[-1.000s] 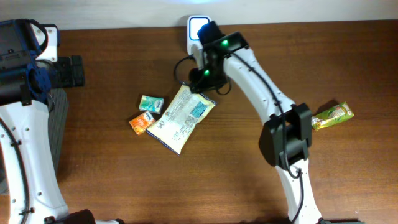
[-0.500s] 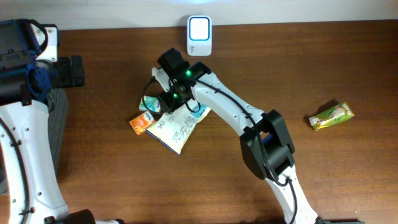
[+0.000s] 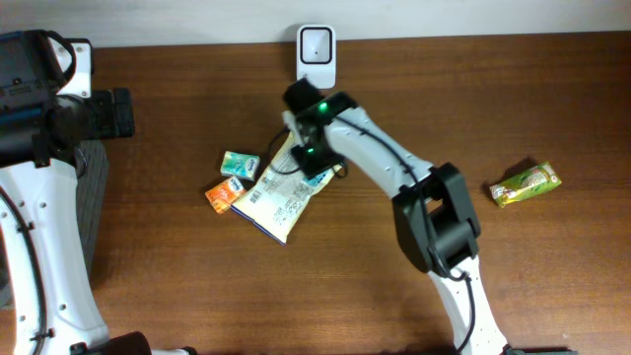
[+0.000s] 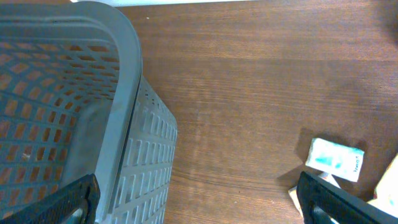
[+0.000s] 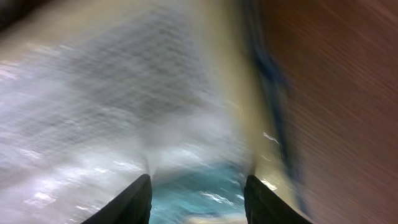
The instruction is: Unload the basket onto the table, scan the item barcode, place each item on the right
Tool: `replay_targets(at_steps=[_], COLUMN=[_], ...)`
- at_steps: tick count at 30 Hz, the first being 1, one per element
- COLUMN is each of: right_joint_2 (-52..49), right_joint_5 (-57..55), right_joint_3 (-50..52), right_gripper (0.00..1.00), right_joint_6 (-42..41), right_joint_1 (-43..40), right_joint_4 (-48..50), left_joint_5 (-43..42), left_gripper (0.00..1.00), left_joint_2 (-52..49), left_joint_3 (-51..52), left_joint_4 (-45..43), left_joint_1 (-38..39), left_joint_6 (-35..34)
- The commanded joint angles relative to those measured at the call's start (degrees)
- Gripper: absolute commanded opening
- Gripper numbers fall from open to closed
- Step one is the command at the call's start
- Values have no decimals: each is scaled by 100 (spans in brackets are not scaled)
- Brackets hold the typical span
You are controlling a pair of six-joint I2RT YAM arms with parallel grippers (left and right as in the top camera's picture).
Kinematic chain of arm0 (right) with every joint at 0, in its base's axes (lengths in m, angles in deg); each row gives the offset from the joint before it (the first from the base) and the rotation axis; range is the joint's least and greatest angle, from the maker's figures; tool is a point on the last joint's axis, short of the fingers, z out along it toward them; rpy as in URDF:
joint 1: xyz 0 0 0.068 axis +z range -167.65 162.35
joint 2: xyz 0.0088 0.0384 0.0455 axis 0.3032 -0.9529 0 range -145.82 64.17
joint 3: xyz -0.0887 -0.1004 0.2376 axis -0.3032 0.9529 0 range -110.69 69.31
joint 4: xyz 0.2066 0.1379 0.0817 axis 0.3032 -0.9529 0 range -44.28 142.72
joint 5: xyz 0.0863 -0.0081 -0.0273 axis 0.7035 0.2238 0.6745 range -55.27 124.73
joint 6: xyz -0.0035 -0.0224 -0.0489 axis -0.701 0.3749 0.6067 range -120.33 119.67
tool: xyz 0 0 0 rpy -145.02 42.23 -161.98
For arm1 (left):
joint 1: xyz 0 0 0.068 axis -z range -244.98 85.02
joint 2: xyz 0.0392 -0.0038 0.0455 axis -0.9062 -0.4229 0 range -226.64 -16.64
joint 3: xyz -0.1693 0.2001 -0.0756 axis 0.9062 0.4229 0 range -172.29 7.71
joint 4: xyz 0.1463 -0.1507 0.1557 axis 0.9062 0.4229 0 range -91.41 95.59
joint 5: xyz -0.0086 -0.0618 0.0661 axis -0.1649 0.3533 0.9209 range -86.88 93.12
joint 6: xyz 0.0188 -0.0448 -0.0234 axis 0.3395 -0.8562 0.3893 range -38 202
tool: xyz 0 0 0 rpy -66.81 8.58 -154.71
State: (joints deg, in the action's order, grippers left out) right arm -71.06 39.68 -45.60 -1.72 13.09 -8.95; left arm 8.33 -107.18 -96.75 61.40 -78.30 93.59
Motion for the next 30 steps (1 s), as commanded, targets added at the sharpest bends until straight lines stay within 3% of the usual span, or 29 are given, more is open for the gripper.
replay_targets(at_steps=[1,4,6,13,24,26,30], right_joint_2=[-11,-11,-11,-490,-1174,-1255,-1342], right_joint_5=[-22,415,1222,3287,3635,3663,3641], right_joint_3=[-546,-1141,-1250,-1248,-1248,-1241,-1178], right_gripper=[48,49,58,60,64,63,39], right_joint_6=[-33,343,796,2122,2385,2361,2343], right_joint_1=[-393,-752,-1038,-1665,-1054,-951,-885], right_joint_4=[-424,-588,-437,-334,-363,-420,-527], left_joint_5=[42,42,42,42,42,42,42], left_gripper=[99,99,99,99,99,99,99], left_joint_2=[2,2,2,2,2,2,2], left_joint_3=[11,11,11,11,11,11,11], left_joint_4=[-13,-13,-13,-13,-13,-13,-13], left_joint_1=[-35,-35,-35,-35,-35,-35,-35], left_joint_6=[92,92,92,92,94,92,92])
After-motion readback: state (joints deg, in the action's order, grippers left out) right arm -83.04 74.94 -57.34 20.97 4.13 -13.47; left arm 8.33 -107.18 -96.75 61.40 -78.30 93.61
